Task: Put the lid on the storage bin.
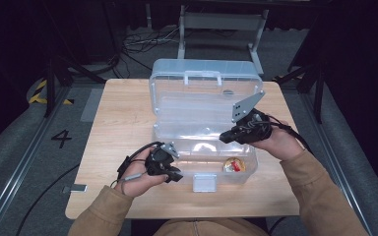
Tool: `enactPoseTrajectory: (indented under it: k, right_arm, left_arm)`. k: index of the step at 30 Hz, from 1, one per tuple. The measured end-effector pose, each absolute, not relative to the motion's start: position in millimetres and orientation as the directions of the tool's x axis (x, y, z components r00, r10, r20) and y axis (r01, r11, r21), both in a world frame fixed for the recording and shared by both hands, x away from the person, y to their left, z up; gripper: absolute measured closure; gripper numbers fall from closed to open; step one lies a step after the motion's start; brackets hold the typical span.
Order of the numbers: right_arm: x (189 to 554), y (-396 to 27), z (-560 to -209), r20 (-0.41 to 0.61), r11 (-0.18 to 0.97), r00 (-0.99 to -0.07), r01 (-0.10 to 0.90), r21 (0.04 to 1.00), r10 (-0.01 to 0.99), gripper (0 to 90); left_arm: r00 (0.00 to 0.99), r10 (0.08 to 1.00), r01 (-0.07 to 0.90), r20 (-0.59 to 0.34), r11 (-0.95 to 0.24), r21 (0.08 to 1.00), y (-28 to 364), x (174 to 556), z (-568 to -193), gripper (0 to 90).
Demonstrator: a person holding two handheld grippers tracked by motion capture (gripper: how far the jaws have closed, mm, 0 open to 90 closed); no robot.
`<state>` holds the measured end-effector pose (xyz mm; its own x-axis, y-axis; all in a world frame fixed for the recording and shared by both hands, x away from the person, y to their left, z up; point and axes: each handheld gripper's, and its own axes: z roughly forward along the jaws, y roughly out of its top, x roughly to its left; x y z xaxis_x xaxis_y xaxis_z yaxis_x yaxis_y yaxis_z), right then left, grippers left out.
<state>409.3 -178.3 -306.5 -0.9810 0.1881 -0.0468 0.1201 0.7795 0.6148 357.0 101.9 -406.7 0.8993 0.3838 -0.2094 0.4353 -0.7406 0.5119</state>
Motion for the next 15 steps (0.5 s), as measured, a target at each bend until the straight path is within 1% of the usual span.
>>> enactPoseTrajectory:
  k: [15]
  right_arm:
    - [405.2, -177.8, -309.3, -0.047, 0.786, -0.984, 0.109, 0.609, 0.173, 86.1]
  left_arm:
    - [0.902, 0.38, 0.43, -0.206, -0.742, 0.514, 102.1, 357.3, -406.8, 74.4]
